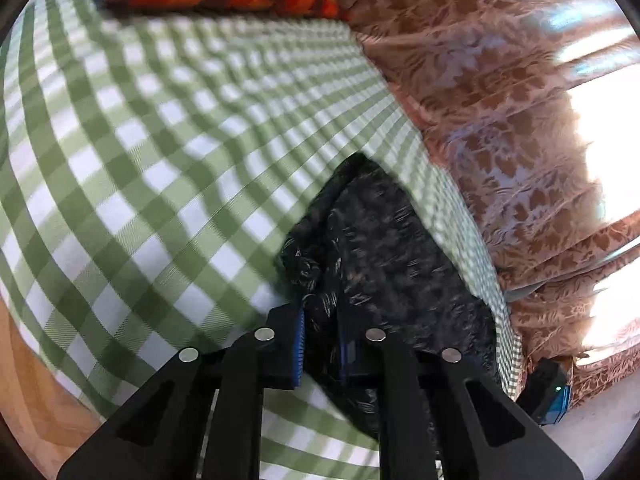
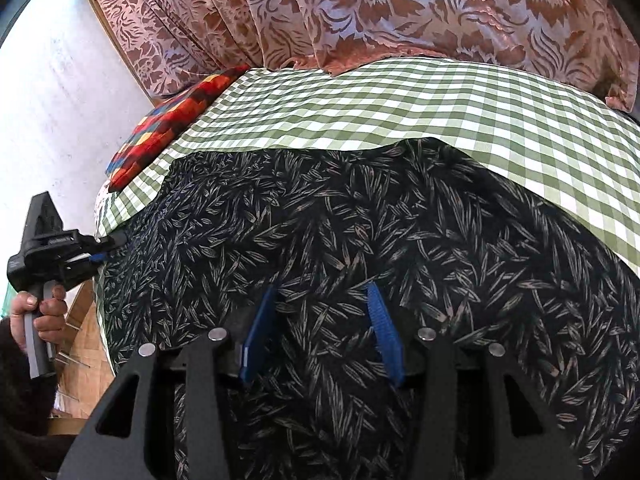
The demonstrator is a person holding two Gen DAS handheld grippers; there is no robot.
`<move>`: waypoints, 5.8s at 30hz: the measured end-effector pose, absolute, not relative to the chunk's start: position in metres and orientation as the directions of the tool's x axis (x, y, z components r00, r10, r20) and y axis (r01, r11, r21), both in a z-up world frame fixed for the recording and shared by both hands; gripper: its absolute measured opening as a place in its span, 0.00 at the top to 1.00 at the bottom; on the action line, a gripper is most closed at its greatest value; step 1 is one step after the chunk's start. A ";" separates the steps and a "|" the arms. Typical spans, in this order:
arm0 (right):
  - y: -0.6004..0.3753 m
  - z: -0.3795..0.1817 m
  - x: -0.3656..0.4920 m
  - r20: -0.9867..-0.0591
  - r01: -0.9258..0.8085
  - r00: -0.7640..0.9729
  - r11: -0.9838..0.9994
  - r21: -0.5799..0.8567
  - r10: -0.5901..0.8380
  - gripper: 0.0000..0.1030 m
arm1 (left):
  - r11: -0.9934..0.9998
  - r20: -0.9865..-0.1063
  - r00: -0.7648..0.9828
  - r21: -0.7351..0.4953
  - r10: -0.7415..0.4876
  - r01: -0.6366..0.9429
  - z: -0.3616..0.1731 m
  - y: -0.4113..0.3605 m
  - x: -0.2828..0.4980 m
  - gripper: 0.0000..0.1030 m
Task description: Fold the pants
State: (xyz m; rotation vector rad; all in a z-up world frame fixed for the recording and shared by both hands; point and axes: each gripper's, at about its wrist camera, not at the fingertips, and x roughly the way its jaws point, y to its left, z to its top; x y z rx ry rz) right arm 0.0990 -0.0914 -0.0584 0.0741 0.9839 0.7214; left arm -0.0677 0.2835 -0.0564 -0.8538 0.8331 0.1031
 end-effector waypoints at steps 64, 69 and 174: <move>-0.177 -0.017 0.104 -0.736 -0.348 0.525 0.897 0.273 0.428 0.27 | 0.991 -0.756 0.653 -0.112 -0.040 -0.070 -0.011 0.074 0.026 0.41; -0.223 -0.017 0.095 -0.752 -0.256 0.552 0.931 0.259 0.361 0.31 | 0.993 -0.758 0.649 -0.112 -0.064 -0.034 -0.011 0.058 0.027 0.41; -0.640 -0.005 -0.016 -0.825 0.583 0.552 0.764 0.277 -0.123 0.63 | 0.746 -0.793 0.327 -0.226 -0.514 0.626 -0.066 -0.156 0.021 0.96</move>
